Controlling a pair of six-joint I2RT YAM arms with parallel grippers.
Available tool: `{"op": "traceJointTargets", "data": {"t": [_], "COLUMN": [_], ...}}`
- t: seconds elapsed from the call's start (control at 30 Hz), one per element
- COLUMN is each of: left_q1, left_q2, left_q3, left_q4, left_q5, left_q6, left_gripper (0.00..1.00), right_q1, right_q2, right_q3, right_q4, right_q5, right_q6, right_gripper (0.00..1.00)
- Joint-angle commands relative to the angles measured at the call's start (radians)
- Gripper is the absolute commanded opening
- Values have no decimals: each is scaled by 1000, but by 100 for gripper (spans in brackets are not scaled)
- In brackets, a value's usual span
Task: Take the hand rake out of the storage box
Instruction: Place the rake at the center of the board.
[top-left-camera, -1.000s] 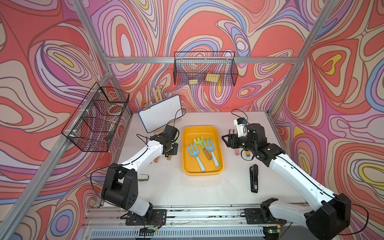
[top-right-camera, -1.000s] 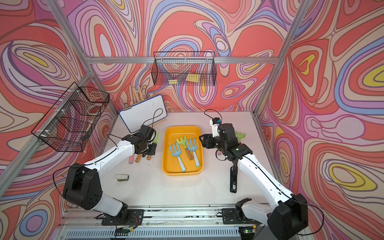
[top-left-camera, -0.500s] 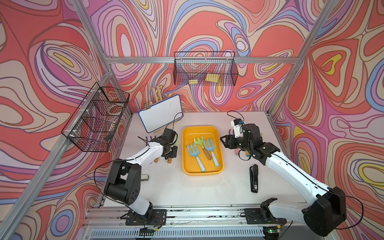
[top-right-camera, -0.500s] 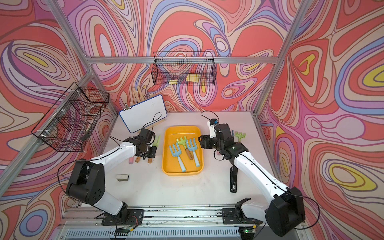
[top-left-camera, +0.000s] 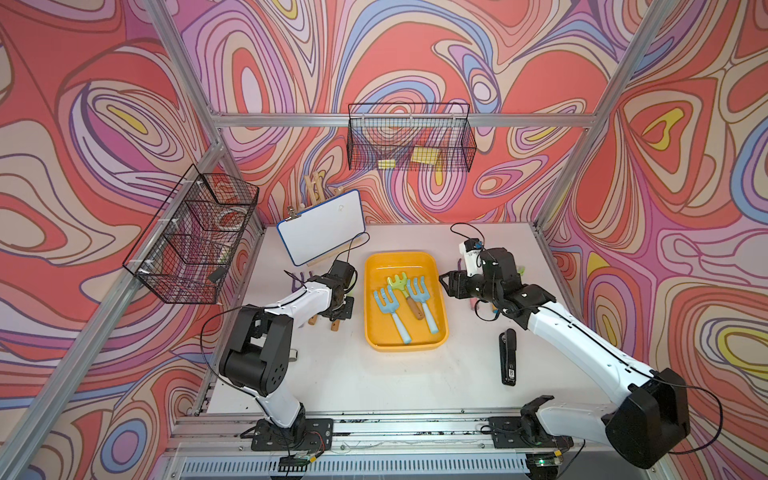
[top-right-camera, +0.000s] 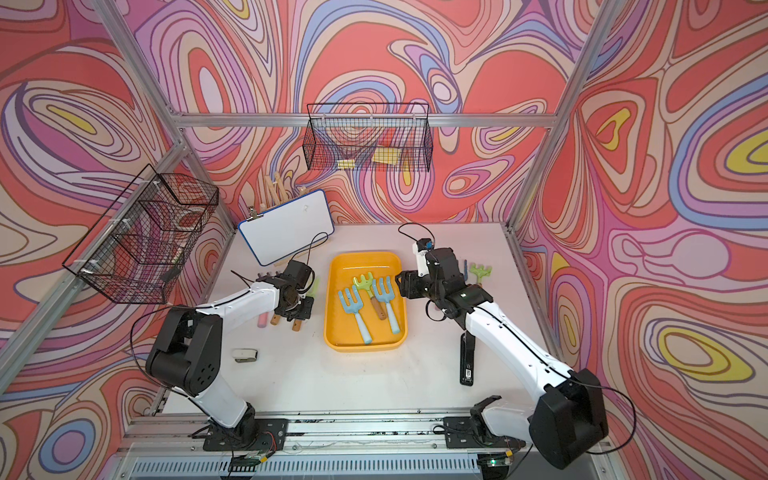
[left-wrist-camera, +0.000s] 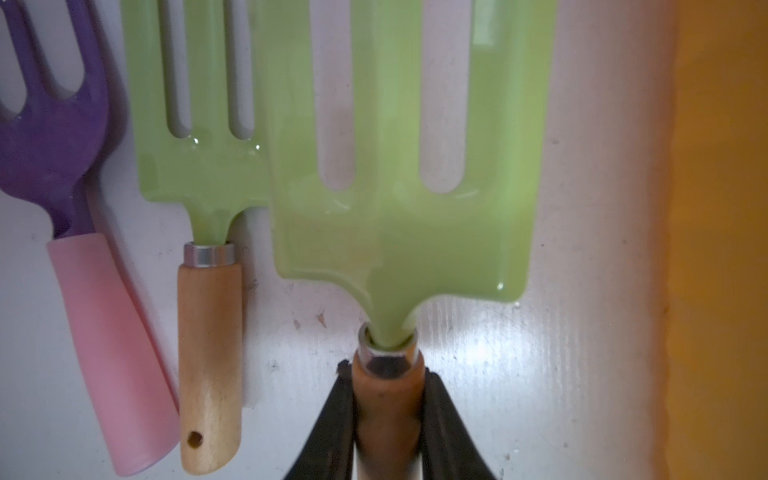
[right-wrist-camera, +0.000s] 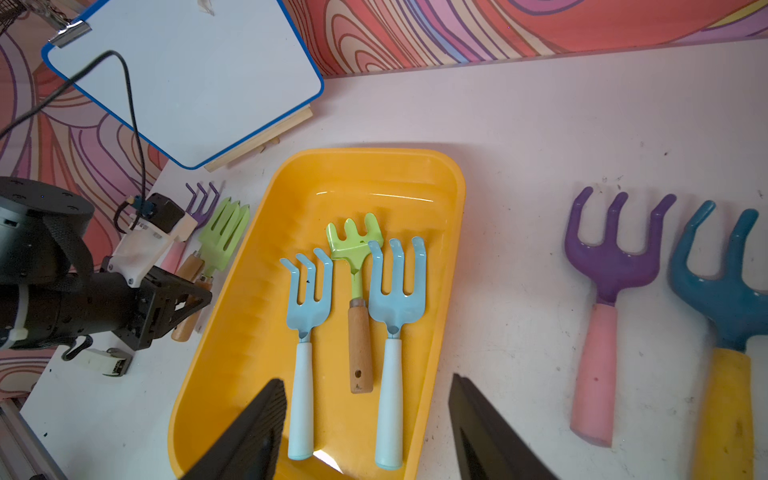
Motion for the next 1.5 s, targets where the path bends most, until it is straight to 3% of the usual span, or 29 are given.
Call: {"op": "traceJointTargets", "data": {"t": [0.0, 1.03, 1.33, 1.47], "left_q1": [4, 27, 49, 54], "left_q2": [18, 109, 131, 142], "left_q3": [30, 79, 105, 116], "left_q4": [-21, -32, -37, -44], "left_q5": [-20, -78, -76, -68], "left_q6": [14, 20, 25, 26], "left_gripper": [12, 15, 20, 28], "right_q1": [8, 13, 17, 18], "right_q2": [7, -5, -1, 4], "right_q3": [5, 4, 6, 8], "right_q4": [13, 4, 5, 6], "right_q5": [17, 33, 37, 34], "right_q6": [-10, -15, -14, -14], "right_gripper": [67, 67, 68, 68]}}
